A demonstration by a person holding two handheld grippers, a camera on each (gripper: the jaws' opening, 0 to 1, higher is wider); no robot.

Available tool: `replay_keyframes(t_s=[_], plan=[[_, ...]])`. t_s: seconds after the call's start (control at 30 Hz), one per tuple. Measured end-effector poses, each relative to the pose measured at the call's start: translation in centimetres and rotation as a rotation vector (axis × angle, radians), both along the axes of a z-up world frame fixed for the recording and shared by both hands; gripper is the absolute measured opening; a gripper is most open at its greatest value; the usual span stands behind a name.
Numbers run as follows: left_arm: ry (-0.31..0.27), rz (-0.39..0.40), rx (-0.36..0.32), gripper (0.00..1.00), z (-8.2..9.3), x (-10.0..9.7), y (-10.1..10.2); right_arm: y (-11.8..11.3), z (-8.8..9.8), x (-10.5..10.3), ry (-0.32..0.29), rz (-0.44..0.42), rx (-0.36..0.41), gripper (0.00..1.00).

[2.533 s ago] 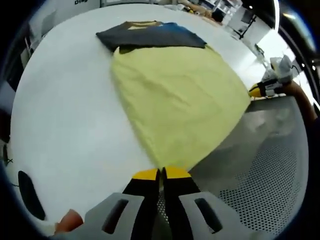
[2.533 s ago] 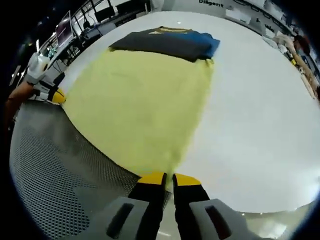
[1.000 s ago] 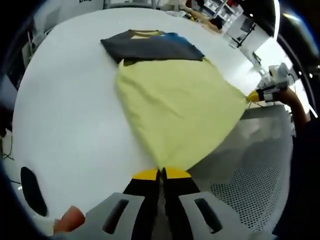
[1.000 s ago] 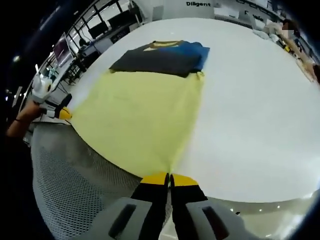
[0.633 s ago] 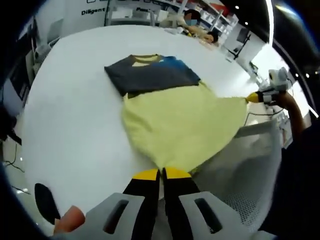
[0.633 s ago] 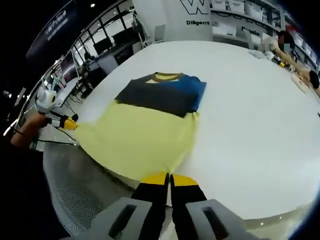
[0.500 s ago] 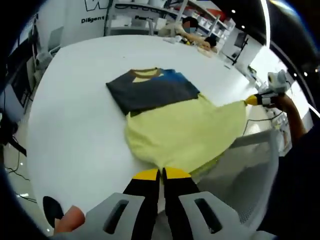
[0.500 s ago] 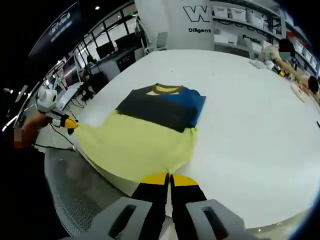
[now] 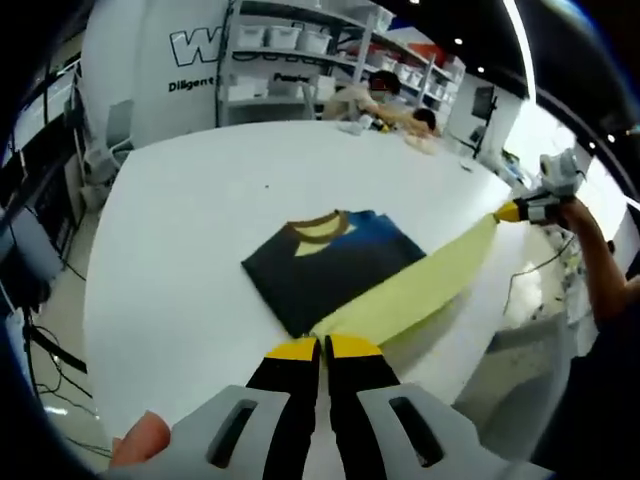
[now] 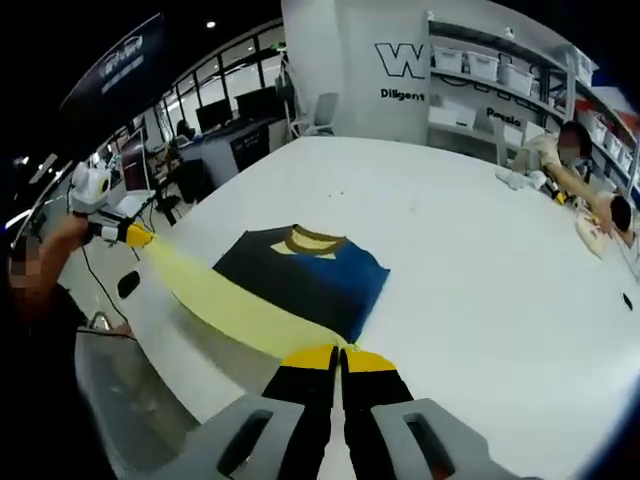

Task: Fold the garment on the visible template until the final outline fits inside the template.

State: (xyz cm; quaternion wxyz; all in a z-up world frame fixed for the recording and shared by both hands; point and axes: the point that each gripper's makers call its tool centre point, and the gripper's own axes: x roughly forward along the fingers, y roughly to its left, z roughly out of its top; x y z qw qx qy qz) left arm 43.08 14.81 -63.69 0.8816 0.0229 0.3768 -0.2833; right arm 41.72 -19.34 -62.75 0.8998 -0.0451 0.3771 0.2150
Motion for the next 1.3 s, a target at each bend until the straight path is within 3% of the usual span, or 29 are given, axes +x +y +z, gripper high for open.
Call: replay_keyframes(t_s=[0.2,0.47,0.77,1.2,1.3], plan=[[-0.048,0.024,0.005,0.0,0.8,4.4,-0.4,-0.3,0.6,4.3,-0.032,-0.002,-0.014,0.0],[-0.064,0.047,0.025,0.0,0.0,9.7,-0.5,-0.7,0.1,10.0,-0.049,-0.005,-0.034,0.0],[-0.057,0.093,0.017,0.0,-2.7,15.2,-0.6,-0.8,-3.2,15.1,-0.032,-0.006,-0.067,0.0],[-0.005,0.154,-0.006,0.0,-8.0,20.0,-0.4,-1.7,-8.7,19.4,0.019,-0.04,-0.057,0.0],[-0.022,0.162,0.002,0.0,-9.3,21.1,-0.5,-1.7,-10.3,20.2,0.018,-0.042,-0.067,0.0]])
